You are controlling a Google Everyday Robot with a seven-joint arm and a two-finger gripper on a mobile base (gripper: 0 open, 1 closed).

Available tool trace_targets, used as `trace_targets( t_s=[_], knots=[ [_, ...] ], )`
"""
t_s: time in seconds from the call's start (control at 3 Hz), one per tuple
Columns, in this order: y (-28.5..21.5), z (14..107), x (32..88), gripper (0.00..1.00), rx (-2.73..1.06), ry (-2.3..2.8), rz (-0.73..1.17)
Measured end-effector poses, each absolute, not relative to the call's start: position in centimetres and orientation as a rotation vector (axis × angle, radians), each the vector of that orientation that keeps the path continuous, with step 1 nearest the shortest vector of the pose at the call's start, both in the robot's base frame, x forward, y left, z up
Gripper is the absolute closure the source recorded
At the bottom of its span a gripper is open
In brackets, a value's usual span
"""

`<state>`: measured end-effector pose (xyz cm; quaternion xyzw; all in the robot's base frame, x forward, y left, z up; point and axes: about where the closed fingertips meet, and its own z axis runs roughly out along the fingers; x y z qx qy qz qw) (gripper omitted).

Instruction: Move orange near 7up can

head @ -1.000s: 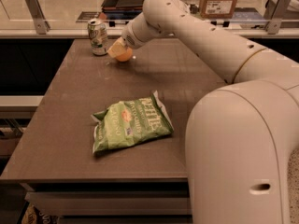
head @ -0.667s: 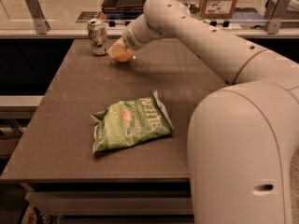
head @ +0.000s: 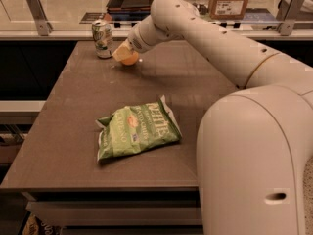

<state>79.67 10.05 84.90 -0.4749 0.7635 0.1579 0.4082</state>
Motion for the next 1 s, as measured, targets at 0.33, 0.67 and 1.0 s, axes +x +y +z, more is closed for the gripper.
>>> trace_targets(
  t_s=[0.33, 0.67, 1.0],
  knots=[
    [10.06, 84.95, 79.67, 0.12, -1.197, 1.924, 0.398],
    [10.29, 84.71, 79.63, 0.0, -1.201, 1.925, 0.401],
    [10.3, 84.7, 79.63, 0.0, -1.201, 1.926, 0.401]
  ],
)
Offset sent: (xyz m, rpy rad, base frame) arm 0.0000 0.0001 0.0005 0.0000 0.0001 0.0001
